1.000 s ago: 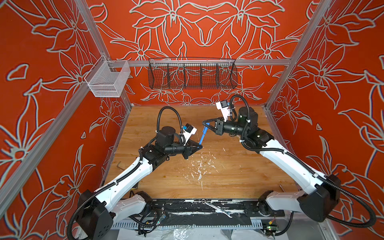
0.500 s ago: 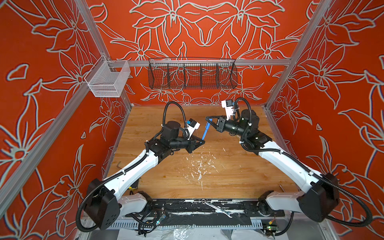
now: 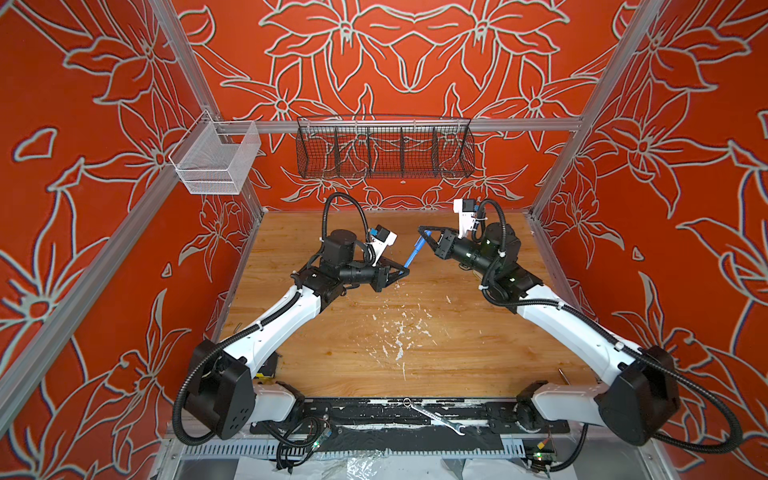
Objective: Insert the pens into the pen caps
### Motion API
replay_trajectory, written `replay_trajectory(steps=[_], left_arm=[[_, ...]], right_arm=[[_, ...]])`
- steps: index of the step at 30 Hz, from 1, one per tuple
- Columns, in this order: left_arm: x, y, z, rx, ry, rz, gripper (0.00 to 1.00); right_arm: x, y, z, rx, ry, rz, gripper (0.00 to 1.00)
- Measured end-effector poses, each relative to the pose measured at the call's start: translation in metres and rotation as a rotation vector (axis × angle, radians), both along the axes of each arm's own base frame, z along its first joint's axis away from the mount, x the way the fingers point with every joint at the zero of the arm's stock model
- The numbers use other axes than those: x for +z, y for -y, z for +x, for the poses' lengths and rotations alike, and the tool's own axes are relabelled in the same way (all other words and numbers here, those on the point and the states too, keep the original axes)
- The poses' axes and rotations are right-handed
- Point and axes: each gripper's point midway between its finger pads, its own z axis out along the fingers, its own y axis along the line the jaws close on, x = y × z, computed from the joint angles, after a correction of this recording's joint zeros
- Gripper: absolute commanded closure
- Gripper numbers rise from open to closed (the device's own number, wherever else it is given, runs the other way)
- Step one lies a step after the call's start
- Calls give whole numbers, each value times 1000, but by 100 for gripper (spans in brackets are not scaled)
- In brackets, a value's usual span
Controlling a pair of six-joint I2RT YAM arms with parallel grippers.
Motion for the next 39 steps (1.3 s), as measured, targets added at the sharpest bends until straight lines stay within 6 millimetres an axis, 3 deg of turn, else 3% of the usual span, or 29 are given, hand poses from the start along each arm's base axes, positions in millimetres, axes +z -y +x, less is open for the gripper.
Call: replay_trajectory(steps=[11,20,21,23,25,27,29,32,39], left_arm=[[4,6,11,-39,1,-24,100],[-1,4,-1,-64,8,-28,100],[-3,2,-4,-65,10,-30,100],[-6,1,-9,-68,12,-32,100],[-10,-1,-14,-71,15,-34,100],[-8,-9,-4,0,30,-36,100],[-6,-22,10,79,47,-39,100],[-6,-34,16,152,55,-39,100],[-10,-35,-6,166,52,-42,100]], right_arm=[[2,8,9,-72,1,25,100],[0,9,-3,-74,-32,-28,99],[-1,7,-5,-66,-38,-36,92],[-4,5,-11,-52,-50,-55,87],[-8,5,-15,-41,-64,-75,71],[-21,1,-29,12,-103,-120,55],[-27,-5,-43,65,-128,-145,45],[-28,-6,-59,118,-133,-167,40],[-8,7,-74,126,-69,-152,35]])
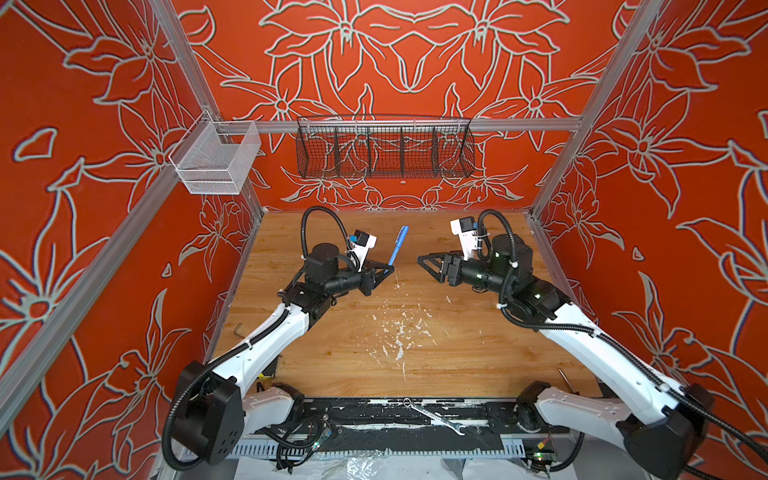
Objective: Insert the pens into the pen caps
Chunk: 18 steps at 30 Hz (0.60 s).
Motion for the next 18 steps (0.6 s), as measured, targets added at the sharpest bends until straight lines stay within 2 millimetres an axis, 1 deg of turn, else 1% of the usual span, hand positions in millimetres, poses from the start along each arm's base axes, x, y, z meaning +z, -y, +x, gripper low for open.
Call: replay_trajectory(steps=[2,5,9,14,18], left_arm=[[-2,2,-9,-8,-2,-3,100],[-2,7,-25,-35,-3,-6,100],[8,12,-40,-66,15,-18,100],[15,13,-49,-83,28,-29,100],[15,13,-51,-85,23,-26,100]], right_arm=[[2,-1,0,9,7,8,35],[-2,-5,3,23,3,9,34],[-13,-13,12,45,-16,5,33],[-23,-23,17,85,-33,5,32],[-16,-27,15,114,-8,26,32]])
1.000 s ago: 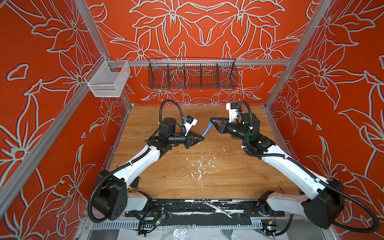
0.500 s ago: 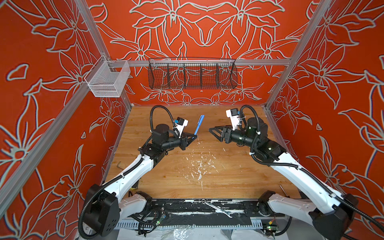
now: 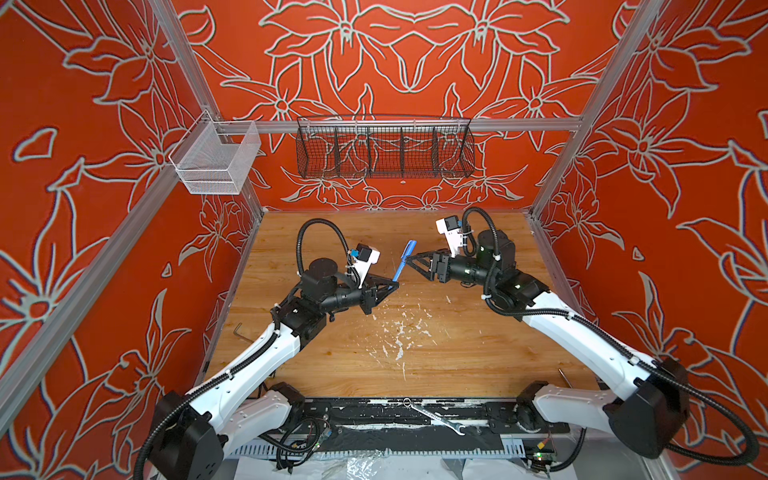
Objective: Insert the pens into the pen caps
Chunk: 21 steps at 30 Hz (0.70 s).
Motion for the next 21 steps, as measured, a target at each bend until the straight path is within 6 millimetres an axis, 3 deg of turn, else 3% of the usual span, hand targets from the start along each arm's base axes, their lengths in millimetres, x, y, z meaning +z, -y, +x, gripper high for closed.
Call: replay_trajectory(steps=[13,21], left_arm=[[-5,5,-5,-25,-19,8,100],[-7,7,-9,-37,-28,16,100]], right_arm=[[32,-2,2,14,79,25,34],[35,-4,10,10,81,24,54]])
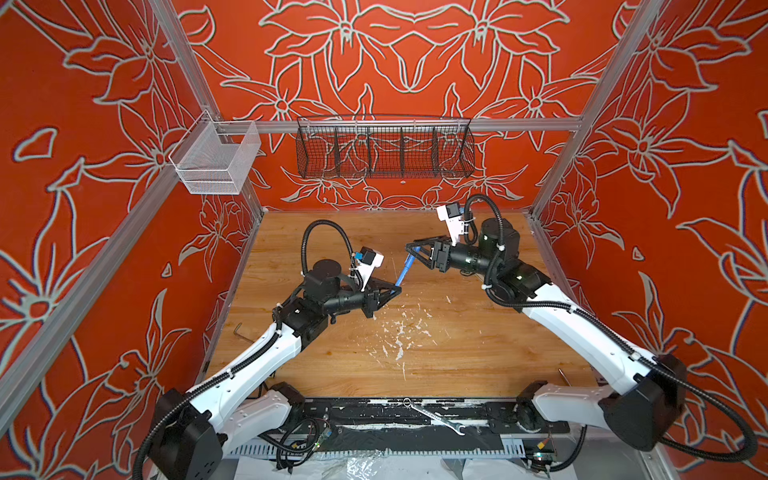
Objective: Insert the pens into the pen caps
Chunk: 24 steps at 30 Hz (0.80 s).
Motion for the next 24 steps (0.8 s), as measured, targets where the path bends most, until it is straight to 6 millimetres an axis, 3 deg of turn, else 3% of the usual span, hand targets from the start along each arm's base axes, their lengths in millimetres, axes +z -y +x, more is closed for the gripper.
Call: replay_trajectory(steps=[17,24], left_arm=[[10,1,2,5,18,-13,100],[21,4,15,36,30,-27,100]], right_arm=[[2,-3,0,13,-22,23,99],[14,-1,7,3,0,75,100]])
